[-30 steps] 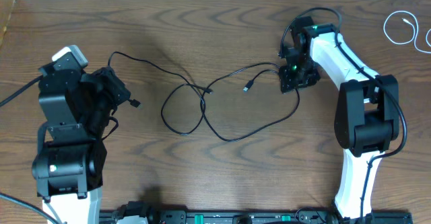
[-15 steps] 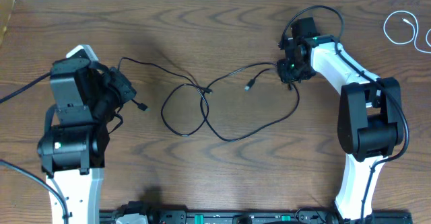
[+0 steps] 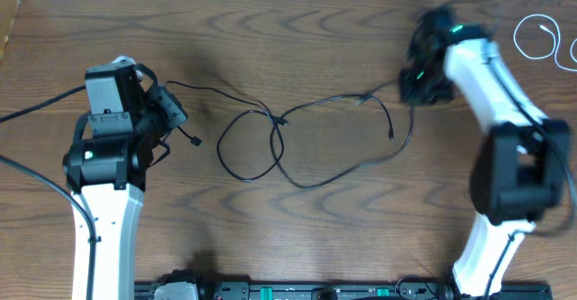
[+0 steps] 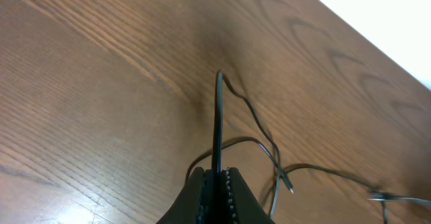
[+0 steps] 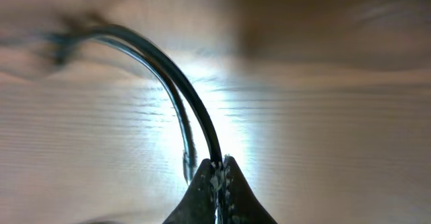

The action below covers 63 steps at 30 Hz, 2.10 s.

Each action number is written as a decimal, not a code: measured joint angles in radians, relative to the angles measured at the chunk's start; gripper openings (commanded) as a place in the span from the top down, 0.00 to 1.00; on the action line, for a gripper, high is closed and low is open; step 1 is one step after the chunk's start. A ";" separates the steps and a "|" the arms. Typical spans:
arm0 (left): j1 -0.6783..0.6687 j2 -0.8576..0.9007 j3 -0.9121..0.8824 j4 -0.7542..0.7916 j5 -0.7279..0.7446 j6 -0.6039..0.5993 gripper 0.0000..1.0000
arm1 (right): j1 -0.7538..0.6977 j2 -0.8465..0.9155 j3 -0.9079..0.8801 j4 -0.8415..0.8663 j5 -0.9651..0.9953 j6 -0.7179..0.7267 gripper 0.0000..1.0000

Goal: Untangle cables

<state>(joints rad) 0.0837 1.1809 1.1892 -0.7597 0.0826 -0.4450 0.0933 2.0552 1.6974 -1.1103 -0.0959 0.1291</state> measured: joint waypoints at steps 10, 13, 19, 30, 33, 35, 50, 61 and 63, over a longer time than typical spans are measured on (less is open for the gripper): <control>0.000 0.116 0.001 -0.013 -0.002 -0.002 0.66 | -0.101 -0.415 0.407 -0.105 -0.006 0.042 0.99; 0.000 0.147 0.001 -0.020 0.035 0.019 0.50 | -0.101 -0.466 0.417 -0.128 -0.009 0.045 0.99; -0.003 0.208 0.001 -0.030 0.164 0.096 0.41 | -0.101 -0.412 0.408 -0.176 -0.013 0.047 0.99; -0.310 0.362 0.001 -0.039 0.311 0.207 0.41 | -0.101 -0.349 0.400 -0.207 -0.013 0.047 0.99; -0.373 0.443 0.000 -0.010 0.225 0.206 0.41 | -0.101 -0.348 0.400 -0.211 -0.013 0.046 0.99; -0.384 0.487 0.000 0.025 0.175 0.207 0.41 | -0.101 -0.348 0.400 -0.213 -0.013 0.046 0.99; -0.434 0.671 0.001 0.248 0.083 0.339 0.48 | -0.101 -0.347 0.389 -0.215 -0.013 0.046 0.99; -0.450 0.755 0.002 0.282 0.010 0.391 0.67 | -0.101 -0.347 0.388 -0.217 -0.011 0.046 0.99; -0.450 0.755 0.002 0.283 0.000 0.395 0.72 | -0.101 -0.347 0.388 -0.217 -0.003 0.046 0.99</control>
<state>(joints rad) -0.3660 1.9358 1.1915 -0.4770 0.0830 -0.0502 -0.0082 1.7084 2.0853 -1.3270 -0.0990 0.1749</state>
